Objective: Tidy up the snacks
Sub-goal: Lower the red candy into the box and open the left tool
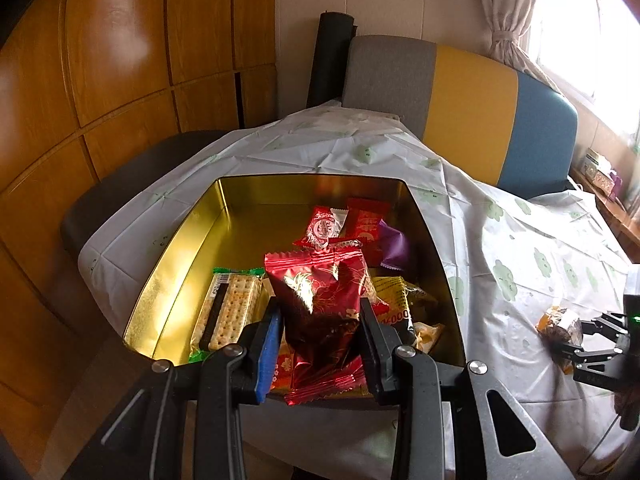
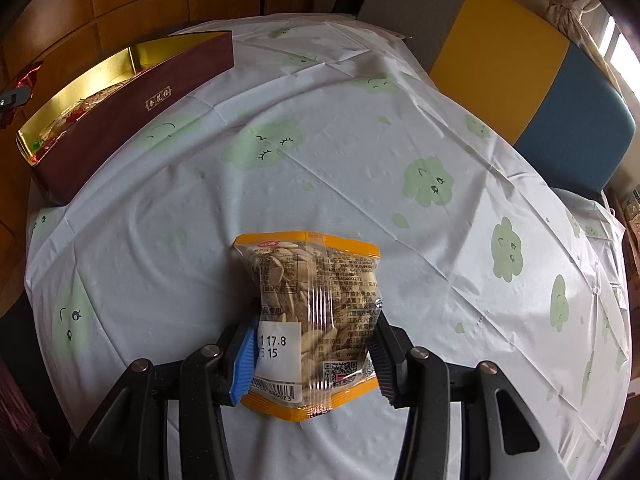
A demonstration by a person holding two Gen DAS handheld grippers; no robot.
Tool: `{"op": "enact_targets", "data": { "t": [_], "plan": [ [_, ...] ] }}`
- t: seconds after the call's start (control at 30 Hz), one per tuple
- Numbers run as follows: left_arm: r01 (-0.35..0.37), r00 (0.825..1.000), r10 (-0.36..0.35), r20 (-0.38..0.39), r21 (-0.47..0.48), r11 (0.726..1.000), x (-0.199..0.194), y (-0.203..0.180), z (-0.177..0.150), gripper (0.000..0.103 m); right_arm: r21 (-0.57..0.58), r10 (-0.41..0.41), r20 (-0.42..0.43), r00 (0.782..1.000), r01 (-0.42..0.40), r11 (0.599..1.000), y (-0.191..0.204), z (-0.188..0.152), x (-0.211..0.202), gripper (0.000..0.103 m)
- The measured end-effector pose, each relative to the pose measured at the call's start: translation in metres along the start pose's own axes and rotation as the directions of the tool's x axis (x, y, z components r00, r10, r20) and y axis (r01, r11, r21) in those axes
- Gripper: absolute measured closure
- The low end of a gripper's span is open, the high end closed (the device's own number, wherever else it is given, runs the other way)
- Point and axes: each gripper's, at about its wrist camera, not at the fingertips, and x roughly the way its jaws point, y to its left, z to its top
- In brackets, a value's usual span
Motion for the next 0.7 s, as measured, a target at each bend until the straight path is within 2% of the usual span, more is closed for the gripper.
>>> {"op": "enact_targets", "data": {
  "t": [0.17, 0.27, 0.37, 0.5, 0.63, 0.7],
  "plan": [
    [0.011, 1.0, -0.011, -0.021, -0.013, 1.0, 0.005, 0.003, 0.0, 0.067, -0.007, -0.005, 0.001, 1.0, 0.005, 1.0, 0.0, 0.0, 0.0, 0.054],
    [0.056, 0.996, -0.061, -0.067, -0.074, 0.996, 0.013, 0.011, 0.001, 0.067, -0.01, -0.007, 0.0, 1.0, 0.007, 1.0, -0.001, 0.001, 0.001, 0.054],
    [0.098, 0.985, -0.12, -0.123, -0.174, 0.98, 0.025, 0.028, 0.003, 0.067, -0.017, -0.013, 0.002, 1.0, 0.013, 1.0, 0.001, 0.001, 0.001, 0.054],
    [0.136, 0.969, -0.194, -0.155, -0.323, 0.937, 0.035, 0.055, 0.007, 0.067, -0.02, -0.015, 0.002, 1.0, 0.015, 1.0, 0.001, 0.001, 0.001, 0.054],
    [0.121, 0.974, -0.18, -0.137, -0.353, 0.928, 0.032, 0.069, 0.014, 0.067, -0.025, -0.017, 0.002, 1.0, 0.017, 1.0, 0.003, 0.001, 0.001, 0.054],
    [0.135, 0.971, -0.196, -0.133, -0.368, 0.92, 0.033, 0.072, 0.019, 0.067, -0.029, -0.02, 0.003, 1.0, 0.02, 0.999, 0.003, 0.0, 0.001, 0.054]
  ]
}}
